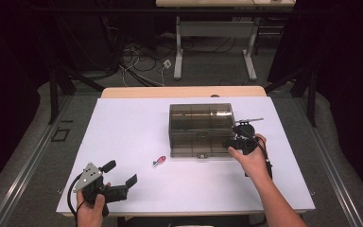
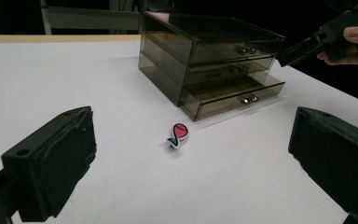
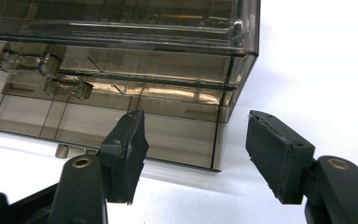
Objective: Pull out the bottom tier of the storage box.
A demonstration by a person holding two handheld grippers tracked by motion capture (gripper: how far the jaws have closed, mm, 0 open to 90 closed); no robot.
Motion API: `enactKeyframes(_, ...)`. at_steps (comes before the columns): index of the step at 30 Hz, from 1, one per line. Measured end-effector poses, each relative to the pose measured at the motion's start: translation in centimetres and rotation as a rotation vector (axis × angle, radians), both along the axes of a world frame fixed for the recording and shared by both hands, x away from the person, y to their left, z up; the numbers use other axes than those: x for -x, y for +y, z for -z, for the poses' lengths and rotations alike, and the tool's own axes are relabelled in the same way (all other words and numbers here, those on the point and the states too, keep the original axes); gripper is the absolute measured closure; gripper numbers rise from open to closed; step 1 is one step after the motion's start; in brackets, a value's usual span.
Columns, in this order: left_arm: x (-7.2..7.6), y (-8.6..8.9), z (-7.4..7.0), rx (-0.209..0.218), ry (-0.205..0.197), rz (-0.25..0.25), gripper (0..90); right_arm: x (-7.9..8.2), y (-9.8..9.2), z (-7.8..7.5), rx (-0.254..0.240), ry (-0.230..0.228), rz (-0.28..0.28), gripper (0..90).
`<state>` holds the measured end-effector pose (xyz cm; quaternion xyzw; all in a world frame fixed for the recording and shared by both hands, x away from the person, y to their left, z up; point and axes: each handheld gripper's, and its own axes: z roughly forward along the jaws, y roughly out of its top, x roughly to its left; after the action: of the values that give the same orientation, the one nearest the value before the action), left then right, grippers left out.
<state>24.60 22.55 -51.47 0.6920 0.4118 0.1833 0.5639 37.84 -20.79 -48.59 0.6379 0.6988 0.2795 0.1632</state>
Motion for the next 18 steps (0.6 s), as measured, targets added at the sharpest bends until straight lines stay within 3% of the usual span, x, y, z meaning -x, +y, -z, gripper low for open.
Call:
enactKeyframes(6,0.0,0.0,0.0,-0.001,-0.001,0.001,0.7,-0.4,-0.3,0.5,0.016,0.027,0.003,39.6)
enactKeyframes(15,0.0,0.0,0.0,-0.008,-0.005,0.003,0.7,-0.8,-0.5,1.0,0.024,0.029,0.005,41.3)
enactKeyframes(18,0.0,0.0,0.0,-0.003,-0.002,0.001,0.7,-1.0,-0.7,1.4,-0.004,0.048,0.004,44.4)
